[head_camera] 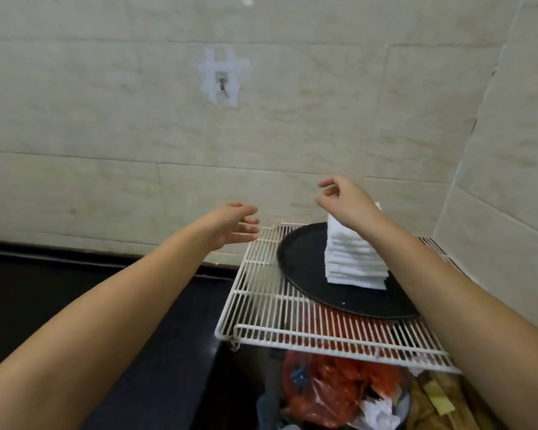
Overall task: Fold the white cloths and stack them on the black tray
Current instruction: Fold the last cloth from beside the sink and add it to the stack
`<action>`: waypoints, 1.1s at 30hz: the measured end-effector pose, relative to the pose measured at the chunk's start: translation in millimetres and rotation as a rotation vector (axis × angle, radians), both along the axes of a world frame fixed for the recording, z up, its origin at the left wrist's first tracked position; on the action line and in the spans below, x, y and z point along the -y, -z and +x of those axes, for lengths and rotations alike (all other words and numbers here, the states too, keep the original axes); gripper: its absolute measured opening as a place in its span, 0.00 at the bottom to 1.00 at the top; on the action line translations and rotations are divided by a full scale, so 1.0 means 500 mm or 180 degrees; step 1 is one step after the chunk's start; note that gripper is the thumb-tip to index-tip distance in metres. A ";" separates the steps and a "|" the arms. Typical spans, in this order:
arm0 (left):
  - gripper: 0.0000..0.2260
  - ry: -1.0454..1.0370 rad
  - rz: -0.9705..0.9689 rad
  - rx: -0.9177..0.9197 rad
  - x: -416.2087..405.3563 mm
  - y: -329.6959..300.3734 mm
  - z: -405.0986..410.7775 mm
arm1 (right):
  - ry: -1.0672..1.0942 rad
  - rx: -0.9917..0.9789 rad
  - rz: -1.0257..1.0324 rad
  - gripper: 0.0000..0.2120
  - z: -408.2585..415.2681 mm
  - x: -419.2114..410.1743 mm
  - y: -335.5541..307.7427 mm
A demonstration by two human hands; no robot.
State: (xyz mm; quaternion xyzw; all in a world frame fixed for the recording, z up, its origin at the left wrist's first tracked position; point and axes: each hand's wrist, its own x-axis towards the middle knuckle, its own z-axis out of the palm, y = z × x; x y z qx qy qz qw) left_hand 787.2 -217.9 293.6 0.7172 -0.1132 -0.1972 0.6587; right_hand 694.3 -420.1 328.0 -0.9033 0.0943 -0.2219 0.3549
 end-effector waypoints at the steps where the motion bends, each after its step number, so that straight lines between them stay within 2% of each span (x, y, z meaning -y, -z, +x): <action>1: 0.06 -0.0103 0.0060 0.0202 -0.069 0.001 -0.015 | -0.0200 -0.0031 -0.0212 0.16 0.010 -0.071 0.000; 4: 0.06 -0.0629 0.0591 0.0757 -0.300 0.025 -0.081 | -0.0812 -0.0069 -0.0697 0.16 0.035 -0.309 0.032; 7: 0.04 -0.1296 0.1505 0.1101 -0.568 0.079 -0.169 | -0.1484 0.0072 -0.0988 0.16 0.033 -0.582 0.104; 9: 0.07 -0.1726 0.2238 0.1209 -0.745 0.125 -0.248 | -0.1929 0.0168 -0.1148 0.16 0.003 -0.772 0.167; 11: 0.09 -0.2067 0.2885 0.1104 -0.907 0.172 -0.338 | -0.2335 0.0218 -0.1325 0.17 -0.049 -0.950 0.233; 14: 0.13 -0.2449 0.3461 0.0583 -1.122 0.257 -0.474 | -0.2971 0.0341 -0.1576 0.19 -0.131 -1.183 0.334; 18: 0.15 -0.2856 0.3725 -0.0222 -1.316 0.380 -0.645 | -0.3627 0.0121 -0.1952 0.20 -0.229 -1.411 0.465; 21: 0.16 -0.3095 0.3943 -0.0558 -1.408 0.452 -0.727 | -0.4053 -0.0085 -0.2177 0.21 -0.275 -1.537 0.543; 24: 0.15 -0.3044 0.4189 -0.0835 -1.498 0.502 -0.759 | -0.4380 -0.0197 -0.2408 0.21 -0.282 -1.654 0.599; 28: 0.16 -0.2838 0.4328 -0.1247 -1.658 0.529 -0.759 | -0.4695 -0.0318 -0.2679 0.22 -0.236 -1.831 0.629; 33: 0.16 -0.3325 0.4121 -0.1545 -1.877 0.509 -0.759 | -0.5055 -0.0337 -0.2851 0.22 -0.164 -2.090 0.604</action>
